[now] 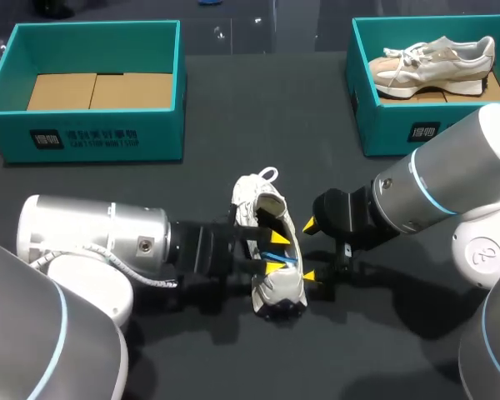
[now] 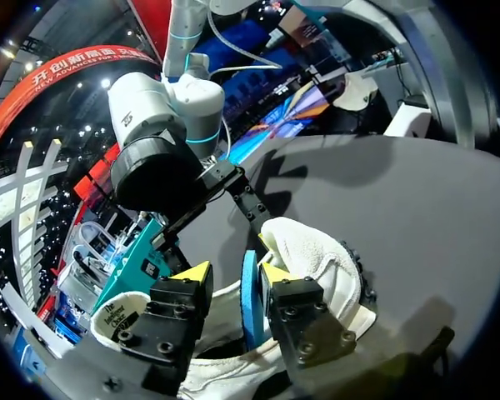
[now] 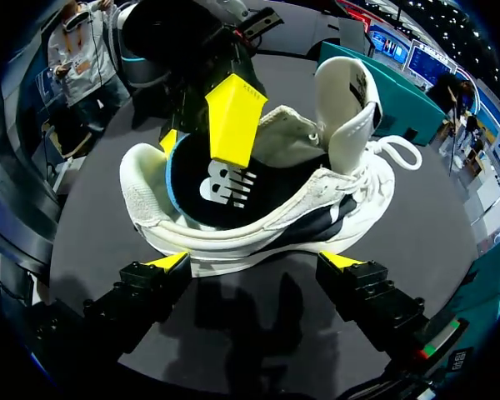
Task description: Take the shoe out of the shoebox, open the shoe tongue, remove and reinsert the insole, then place the shoe into the shoebox
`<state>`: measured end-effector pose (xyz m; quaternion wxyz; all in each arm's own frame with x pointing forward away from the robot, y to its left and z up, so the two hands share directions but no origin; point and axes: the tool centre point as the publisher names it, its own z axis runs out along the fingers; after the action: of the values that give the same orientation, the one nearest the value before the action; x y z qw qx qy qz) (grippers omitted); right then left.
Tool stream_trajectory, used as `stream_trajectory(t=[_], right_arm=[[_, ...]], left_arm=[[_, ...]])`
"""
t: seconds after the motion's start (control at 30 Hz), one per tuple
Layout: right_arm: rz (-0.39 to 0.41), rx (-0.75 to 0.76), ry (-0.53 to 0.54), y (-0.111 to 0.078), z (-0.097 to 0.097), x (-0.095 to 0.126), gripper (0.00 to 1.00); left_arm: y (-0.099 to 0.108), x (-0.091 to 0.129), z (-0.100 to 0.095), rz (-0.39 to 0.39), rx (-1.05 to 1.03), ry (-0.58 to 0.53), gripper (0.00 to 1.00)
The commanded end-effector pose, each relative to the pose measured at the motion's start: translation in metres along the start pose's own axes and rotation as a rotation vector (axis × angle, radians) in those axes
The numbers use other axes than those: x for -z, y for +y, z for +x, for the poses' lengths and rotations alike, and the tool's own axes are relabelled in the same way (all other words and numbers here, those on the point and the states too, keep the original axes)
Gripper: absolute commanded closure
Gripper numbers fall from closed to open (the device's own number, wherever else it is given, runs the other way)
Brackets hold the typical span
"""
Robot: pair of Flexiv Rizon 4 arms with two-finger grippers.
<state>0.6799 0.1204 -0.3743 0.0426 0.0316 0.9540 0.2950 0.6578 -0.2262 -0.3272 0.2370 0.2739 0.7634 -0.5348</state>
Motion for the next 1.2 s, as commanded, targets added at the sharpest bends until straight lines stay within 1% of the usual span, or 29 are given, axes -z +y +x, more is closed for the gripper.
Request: stream_trajectory(t=[0.03,0.3,0.47,0.63,0.8,0.9,1.0,1.2], right_arm=[[-0.002,0.001,-0.001,-0.001,0.001,0.0,0.0],[-0.002,0.001,-0.001,-0.001,0.001,0.0,0.0],[-0.002,0.001,-0.001,-0.001,0.001,0.0,0.0],[-0.002,0.001,-0.001,-0.001,0.001,0.0,0.0],[-0.002,0.001,-0.001,-0.001,0.001,0.0,0.0],[-0.002,0.001,-0.001,-0.001,0.001,0.0,0.0],[-0.002,0.001,-0.001,-0.001,0.001,0.0,0.0],[0.013,-0.036,-0.038,-0.02,0.003,0.028,0.0]], left_arm=[[-0.004,0.012,-0.003,-0.002,0.003,0.03,0.63],[-0.002,0.019,-0.003,-0.06,-0.046,0.093,0.62],[-0.002,0.029,-0.002,-0.077,-0.058,0.14,0.6],[0.006,0.039,-0.002,-0.109,-0.053,0.178,0.6],[0.018,0.049,0.002,-0.168,-0.056,0.199,0.6],[0.021,0.057,0.003,-0.182,-0.054,0.208,0.6],[0.021,0.067,0.003,-0.177,-0.034,0.233,0.6],[0.018,0.09,0.0,-0.142,0.004,0.307,0.6]])
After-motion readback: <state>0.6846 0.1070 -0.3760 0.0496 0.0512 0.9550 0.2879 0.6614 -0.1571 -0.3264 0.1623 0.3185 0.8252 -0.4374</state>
